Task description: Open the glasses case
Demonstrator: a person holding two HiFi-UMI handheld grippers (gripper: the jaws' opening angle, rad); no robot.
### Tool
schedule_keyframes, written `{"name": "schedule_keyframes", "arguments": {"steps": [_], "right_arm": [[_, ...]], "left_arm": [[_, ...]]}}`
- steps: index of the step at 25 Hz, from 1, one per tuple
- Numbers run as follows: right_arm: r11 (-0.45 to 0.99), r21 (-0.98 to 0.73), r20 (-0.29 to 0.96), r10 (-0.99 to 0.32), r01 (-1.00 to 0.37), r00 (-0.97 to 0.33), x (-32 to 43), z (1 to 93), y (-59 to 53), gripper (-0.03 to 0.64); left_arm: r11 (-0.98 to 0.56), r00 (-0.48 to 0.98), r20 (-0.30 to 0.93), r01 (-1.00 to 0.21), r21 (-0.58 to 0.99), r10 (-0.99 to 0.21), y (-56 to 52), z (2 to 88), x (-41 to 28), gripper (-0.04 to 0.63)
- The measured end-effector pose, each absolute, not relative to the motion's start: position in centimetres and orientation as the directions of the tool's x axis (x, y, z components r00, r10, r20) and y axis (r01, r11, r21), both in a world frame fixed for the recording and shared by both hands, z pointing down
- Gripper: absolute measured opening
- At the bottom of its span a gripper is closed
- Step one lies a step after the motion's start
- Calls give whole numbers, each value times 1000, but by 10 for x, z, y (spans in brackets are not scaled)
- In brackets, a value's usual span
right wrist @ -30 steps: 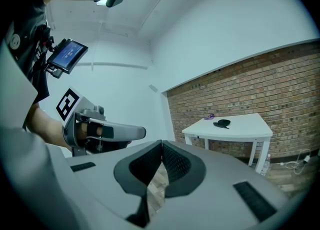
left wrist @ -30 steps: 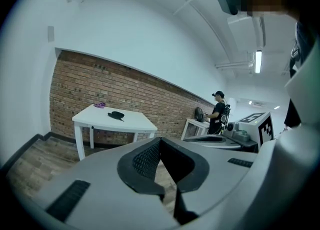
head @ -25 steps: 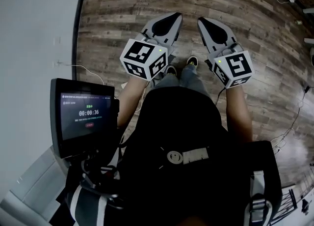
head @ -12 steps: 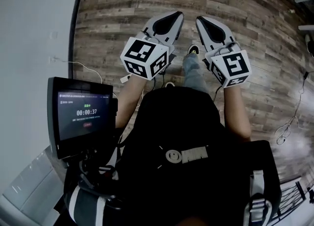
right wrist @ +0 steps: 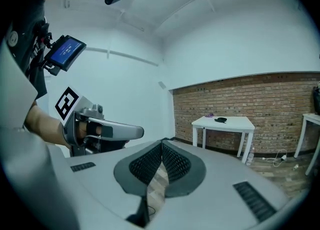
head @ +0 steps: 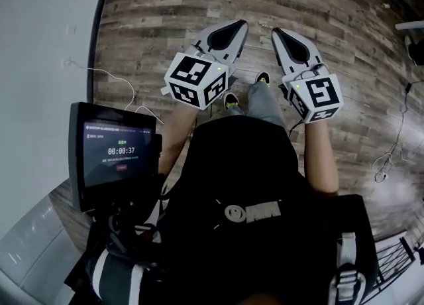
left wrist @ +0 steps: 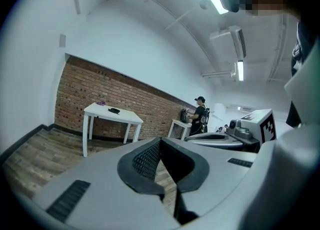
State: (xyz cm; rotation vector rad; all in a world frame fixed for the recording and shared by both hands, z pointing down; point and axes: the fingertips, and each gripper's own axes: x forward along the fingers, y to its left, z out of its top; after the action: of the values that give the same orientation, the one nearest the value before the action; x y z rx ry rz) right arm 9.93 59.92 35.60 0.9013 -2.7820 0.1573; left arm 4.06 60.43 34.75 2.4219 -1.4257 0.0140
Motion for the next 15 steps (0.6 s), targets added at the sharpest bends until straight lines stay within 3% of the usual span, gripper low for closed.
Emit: {"name": "schedule_keyframes", "arguments": {"steps": [15], "right_arm": [[841,-80,223,-508,-535,-832,79,354,613,8]], "left_arm": [[-413,477,205,-864,287,-855,610,351,46,5]]}}
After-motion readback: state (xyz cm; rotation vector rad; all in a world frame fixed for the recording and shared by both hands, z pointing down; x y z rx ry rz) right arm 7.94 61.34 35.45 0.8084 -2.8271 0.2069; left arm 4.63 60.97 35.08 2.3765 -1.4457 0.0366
